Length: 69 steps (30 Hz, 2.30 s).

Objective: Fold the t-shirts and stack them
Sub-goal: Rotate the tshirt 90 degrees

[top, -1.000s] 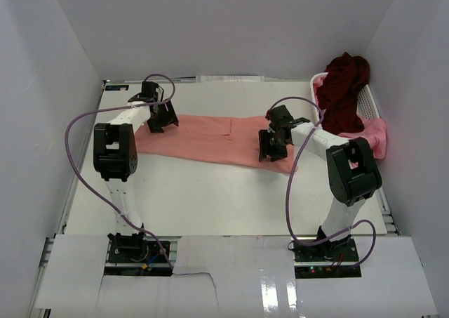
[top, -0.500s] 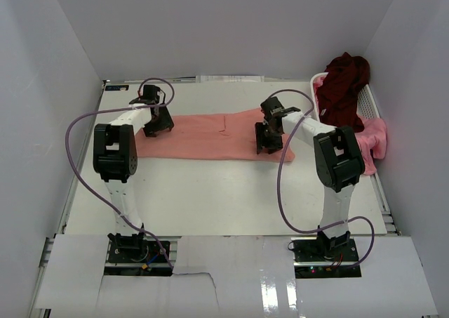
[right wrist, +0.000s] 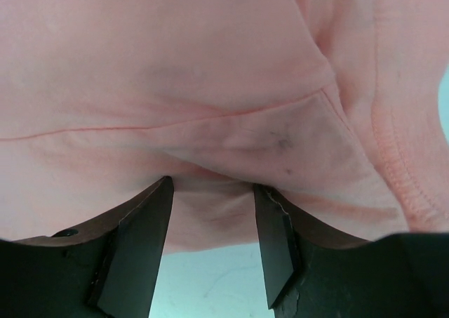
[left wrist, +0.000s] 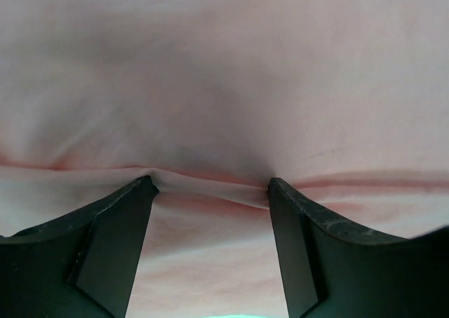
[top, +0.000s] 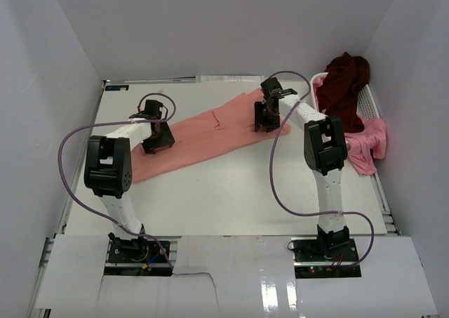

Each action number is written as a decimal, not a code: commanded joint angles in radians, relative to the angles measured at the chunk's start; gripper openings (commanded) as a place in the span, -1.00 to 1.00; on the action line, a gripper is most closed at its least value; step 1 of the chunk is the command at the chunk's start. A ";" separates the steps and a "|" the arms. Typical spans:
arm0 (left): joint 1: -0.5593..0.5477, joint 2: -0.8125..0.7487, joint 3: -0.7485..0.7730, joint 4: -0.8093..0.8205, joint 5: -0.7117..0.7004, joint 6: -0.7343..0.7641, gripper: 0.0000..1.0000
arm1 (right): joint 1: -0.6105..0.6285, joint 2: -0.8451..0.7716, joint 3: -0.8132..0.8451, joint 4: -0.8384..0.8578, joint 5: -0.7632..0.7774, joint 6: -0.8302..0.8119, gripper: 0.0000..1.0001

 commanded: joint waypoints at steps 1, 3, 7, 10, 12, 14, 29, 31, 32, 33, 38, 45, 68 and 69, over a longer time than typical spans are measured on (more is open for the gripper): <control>-0.056 -0.024 -0.123 -0.133 0.132 -0.071 0.55 | -0.039 0.079 0.126 -0.008 -0.006 -0.023 0.14; -0.079 -0.050 -0.181 -0.130 0.204 -0.108 0.55 | -0.050 0.131 0.191 -0.006 -0.064 -0.024 0.15; -0.196 -0.109 -0.275 -0.119 0.269 -0.188 0.56 | -0.080 0.225 0.386 -0.006 -0.133 -0.024 0.18; -0.260 -0.148 -0.351 -0.096 0.318 -0.257 0.56 | -0.099 0.286 0.448 0.015 -0.201 -0.008 0.22; -0.286 -0.182 -0.422 -0.075 0.359 -0.306 0.56 | -0.108 0.295 0.435 0.078 -0.239 0.012 0.31; -0.335 -0.211 -0.465 -0.049 0.373 -0.338 0.56 | -0.122 0.300 0.413 0.141 -0.276 0.037 0.47; -0.687 -0.293 -0.692 0.123 0.539 -0.663 0.58 | -0.143 0.450 0.477 0.445 -0.575 0.293 0.79; -0.733 -0.293 -0.680 0.126 0.542 -0.685 0.58 | -0.143 0.460 0.475 0.506 -0.607 0.328 0.79; -0.743 -0.291 -0.663 0.126 0.544 -0.694 0.58 | -0.143 0.458 0.475 0.520 -0.630 0.347 0.79; -0.760 -0.293 -0.655 0.125 0.550 -0.705 0.58 | -0.143 0.455 0.477 0.529 -0.637 0.348 0.79; -0.765 -0.368 -0.594 0.064 0.504 -0.719 0.58 | -0.154 0.381 0.477 0.534 -0.637 0.303 0.81; -0.757 -0.440 -0.382 -0.159 0.418 -0.664 0.64 | -0.188 0.280 0.484 0.528 -0.664 0.305 0.88; -0.251 -0.181 0.036 0.289 0.668 -0.140 0.68 | -0.016 -0.350 -0.479 0.511 -0.712 0.160 0.81; -0.245 -0.156 0.044 0.313 0.691 -0.150 0.66 | -0.011 -0.347 -0.499 0.531 -0.724 0.167 0.81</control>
